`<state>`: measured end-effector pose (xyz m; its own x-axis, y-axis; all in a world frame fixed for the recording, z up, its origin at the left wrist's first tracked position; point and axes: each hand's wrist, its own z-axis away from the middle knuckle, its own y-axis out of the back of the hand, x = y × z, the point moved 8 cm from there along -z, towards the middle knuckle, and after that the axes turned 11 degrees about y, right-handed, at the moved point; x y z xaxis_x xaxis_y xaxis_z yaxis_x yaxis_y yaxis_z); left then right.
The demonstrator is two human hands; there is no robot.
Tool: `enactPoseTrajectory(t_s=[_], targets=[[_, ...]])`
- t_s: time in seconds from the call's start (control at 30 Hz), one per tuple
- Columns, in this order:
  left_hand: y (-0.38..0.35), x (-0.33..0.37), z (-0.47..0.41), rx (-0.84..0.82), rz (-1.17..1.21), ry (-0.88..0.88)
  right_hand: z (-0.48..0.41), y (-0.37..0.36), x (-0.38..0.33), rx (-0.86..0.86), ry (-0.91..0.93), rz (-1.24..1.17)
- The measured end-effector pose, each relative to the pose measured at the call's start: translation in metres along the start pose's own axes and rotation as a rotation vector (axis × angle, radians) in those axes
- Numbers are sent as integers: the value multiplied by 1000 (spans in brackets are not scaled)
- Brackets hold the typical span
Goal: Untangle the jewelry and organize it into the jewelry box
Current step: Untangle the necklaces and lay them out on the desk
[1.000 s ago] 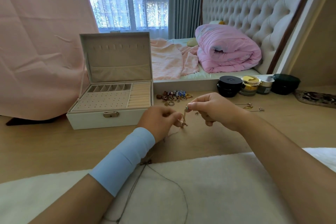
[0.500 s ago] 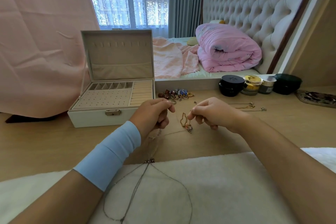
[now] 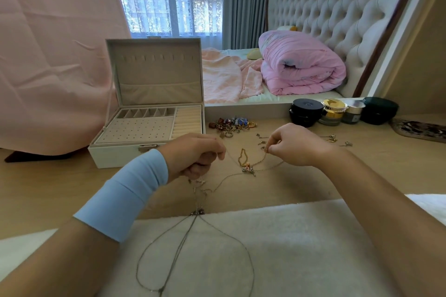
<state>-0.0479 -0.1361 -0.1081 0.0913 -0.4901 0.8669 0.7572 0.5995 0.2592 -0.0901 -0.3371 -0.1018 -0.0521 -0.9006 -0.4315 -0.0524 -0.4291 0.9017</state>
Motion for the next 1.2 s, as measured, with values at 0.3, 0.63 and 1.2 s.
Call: enactPoseTrajectory(t_s=[0.3,0.63,1.2], targets=[[-2,-8,23,38,-816,279,13,0,2,-263,-135,192],[-35,16,3,322,-901,-113,11,-8,-30,-222,46,256],[-35,3,-17,351,-559,-173,19,-20,-27,-370,67,-284]])
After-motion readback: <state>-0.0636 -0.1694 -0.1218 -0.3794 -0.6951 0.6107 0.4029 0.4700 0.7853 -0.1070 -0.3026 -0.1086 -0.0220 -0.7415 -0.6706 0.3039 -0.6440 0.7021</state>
